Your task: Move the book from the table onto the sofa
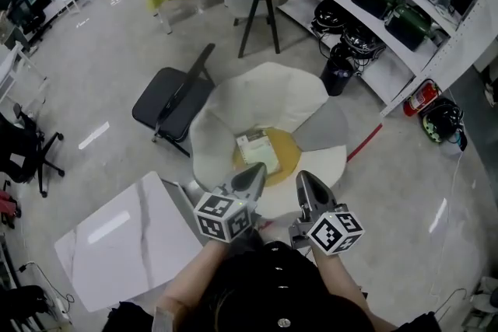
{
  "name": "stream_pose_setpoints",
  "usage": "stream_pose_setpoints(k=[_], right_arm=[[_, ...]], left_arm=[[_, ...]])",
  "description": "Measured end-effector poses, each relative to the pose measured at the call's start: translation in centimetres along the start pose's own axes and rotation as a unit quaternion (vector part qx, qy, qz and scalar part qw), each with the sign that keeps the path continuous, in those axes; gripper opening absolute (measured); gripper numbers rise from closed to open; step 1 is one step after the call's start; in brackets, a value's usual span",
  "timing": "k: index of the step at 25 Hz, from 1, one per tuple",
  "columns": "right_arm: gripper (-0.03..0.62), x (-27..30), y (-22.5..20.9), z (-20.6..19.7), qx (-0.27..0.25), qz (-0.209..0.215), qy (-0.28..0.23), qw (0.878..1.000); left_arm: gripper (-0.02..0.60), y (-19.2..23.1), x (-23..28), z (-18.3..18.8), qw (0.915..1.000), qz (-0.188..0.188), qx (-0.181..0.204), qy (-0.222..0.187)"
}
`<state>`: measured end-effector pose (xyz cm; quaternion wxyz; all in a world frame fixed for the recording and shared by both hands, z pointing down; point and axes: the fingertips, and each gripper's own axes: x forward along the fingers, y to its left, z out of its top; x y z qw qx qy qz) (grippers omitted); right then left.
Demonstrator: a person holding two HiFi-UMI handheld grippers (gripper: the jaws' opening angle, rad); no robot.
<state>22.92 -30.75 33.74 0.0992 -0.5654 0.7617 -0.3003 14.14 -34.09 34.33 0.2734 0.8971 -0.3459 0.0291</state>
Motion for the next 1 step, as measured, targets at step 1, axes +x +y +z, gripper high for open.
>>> stream_pose_setpoints(k=[1], right_arm=[[0.011,0.1,0.09,-0.03,-0.002,0.002,0.001,1.0]], left_arm=[[0.009,0.12,0.0,0.08,1.0,0.001,-0.003,-0.001]])
